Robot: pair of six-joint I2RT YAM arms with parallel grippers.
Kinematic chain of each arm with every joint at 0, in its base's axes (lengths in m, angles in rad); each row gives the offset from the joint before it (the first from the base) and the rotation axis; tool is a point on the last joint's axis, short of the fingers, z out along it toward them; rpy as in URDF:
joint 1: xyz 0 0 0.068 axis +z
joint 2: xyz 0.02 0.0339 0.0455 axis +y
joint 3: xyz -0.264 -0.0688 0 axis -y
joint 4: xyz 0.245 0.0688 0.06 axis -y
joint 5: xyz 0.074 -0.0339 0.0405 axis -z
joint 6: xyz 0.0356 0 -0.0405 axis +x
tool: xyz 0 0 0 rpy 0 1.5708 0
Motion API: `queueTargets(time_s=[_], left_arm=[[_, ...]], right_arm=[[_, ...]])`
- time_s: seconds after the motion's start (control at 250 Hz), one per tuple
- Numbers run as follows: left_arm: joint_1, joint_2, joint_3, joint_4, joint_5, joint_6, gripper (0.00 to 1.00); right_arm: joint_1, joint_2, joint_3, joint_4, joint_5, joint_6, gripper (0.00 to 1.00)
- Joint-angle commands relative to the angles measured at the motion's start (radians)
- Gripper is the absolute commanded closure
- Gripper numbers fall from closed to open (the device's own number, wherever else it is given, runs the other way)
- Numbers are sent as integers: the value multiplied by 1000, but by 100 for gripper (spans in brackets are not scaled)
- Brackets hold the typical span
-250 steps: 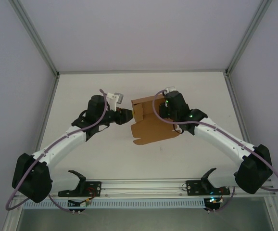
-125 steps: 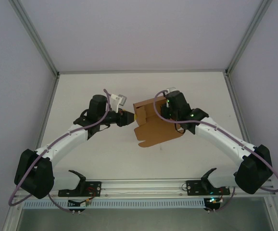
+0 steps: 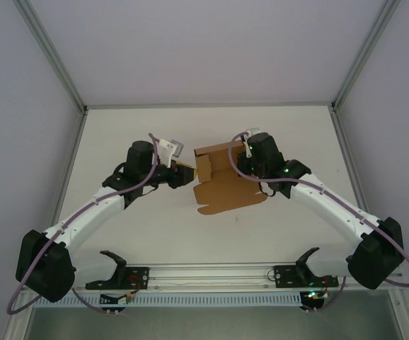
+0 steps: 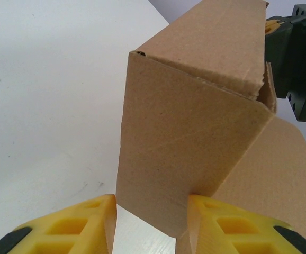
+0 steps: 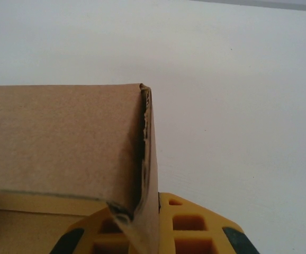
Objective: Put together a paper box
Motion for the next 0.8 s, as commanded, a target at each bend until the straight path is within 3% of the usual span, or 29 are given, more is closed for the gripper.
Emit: queueTargets(time_s=[0.0, 0.212, 0.603, 0.727, 0.799], left_arm=[[-7, -10, 15, 4, 69, 24, 62], [-8, -31, 15, -29, 103, 58, 59], [-7, 26, 62, -7, 89, 42, 66], [-11, 41, 72, 12, 59, 19, 67], [-28, 47, 82, 8, -43, 5, 64]], right_arm=[[-6, -18, 28, 8, -24, -23, 100], [-9, -20, 33, -4, -20, -43, 100], [-10, -40, 28, 20, -118, -48, 100], [-9, -41, 30, 20, -163, -39, 100], [-10, -46, 26, 33, -212, -33, 100]])
